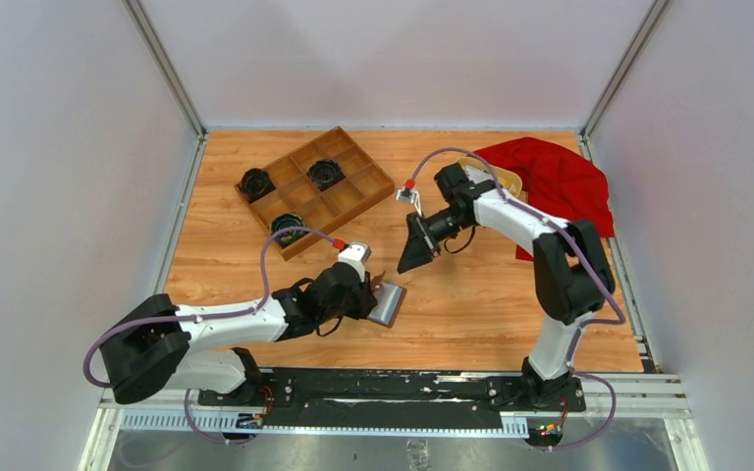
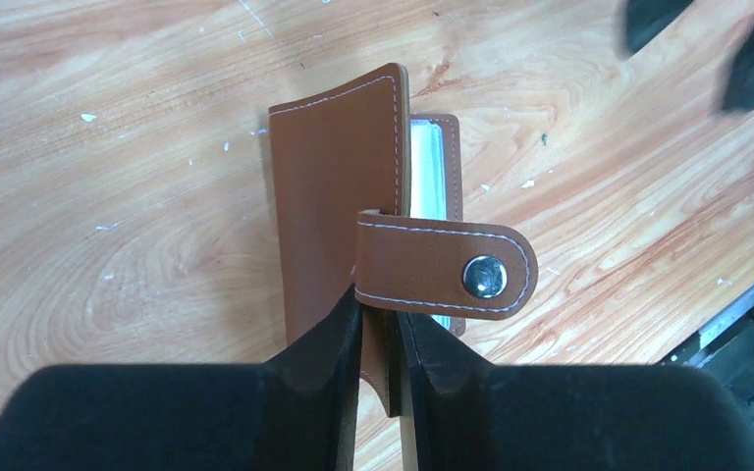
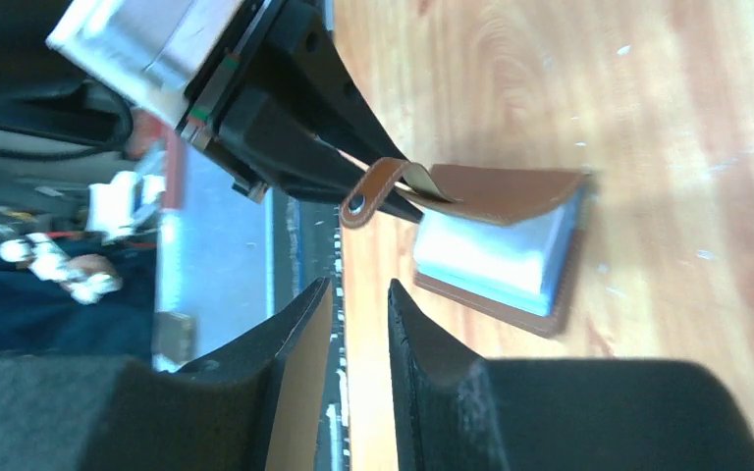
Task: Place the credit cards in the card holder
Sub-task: Open the card holder at the center of the board.
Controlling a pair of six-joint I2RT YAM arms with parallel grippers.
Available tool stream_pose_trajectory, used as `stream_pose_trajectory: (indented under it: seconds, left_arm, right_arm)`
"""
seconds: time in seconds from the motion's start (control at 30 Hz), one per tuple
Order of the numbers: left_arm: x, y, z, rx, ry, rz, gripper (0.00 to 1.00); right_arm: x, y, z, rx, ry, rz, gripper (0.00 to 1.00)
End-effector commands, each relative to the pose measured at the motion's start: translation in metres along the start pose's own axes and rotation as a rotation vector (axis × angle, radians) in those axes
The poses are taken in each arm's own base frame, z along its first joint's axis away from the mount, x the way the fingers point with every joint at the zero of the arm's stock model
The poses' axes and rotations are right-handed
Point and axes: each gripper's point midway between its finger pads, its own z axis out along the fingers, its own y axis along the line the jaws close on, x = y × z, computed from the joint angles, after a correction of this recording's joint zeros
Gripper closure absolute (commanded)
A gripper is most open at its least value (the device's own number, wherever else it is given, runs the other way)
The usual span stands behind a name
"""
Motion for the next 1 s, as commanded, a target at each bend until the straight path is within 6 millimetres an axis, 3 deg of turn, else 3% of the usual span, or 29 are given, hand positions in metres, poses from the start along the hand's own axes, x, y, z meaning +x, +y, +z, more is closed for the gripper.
stream_pose_trajectory:
  seconds: [0.0,0.13,0.17,0.23,0.3,0.37,0.43,0.67,0.97]
  left_arm:
    - [0.003,-0.002,-0.004,0.088,-0.011,-0.041,0.83]
    - [-0.005,-0.011,-0.01,0.18,-0.036,-0.059,0.88]
    - [-0.007,-0.014,-0.011,0.203,-0.04,-0.06,0.89]
    - [-0.009,-0.019,-0.014,0.241,-0.045,-0.065,0.92]
    - [-0.01,-0.024,-0.015,0.274,-0.046,-0.079,0.95]
    - [-0.011,-0.029,-0.015,0.305,-0.045,-0.102,0.95]
    - [-0.01,-0.032,-0.013,0.328,-0.034,-0.127,0.95]
    - [0.002,-0.037,0.0,0.362,0.027,-0.191,0.96]
    - [0.013,-0.021,0.006,0.321,0.051,-0.213,0.96]
  right_arm:
    - [0.009,0.002,-0.032,0.191,0.056,-0.239,0.68]
    - [0.012,0.021,-0.044,0.233,0.053,-0.518,0.68]
    - [0.012,0.033,-0.046,0.22,0.04,-0.666,0.68]
    - [0.026,0.047,-0.043,0.165,0.02,-0.913,0.65]
    - [0.047,0.053,-0.037,0.113,0.014,-1.137,0.52]
    - [0.071,0.048,-0.033,0.097,0.043,-1.268,0.42]
    - [0.086,0.041,-0.032,0.089,0.092,-1.356,0.4]
    - [0.106,0.01,-0.031,0.089,0.264,-1.394,0.61]
    - [0.127,-0.025,-0.027,0.088,0.499,-1.359,0.89]
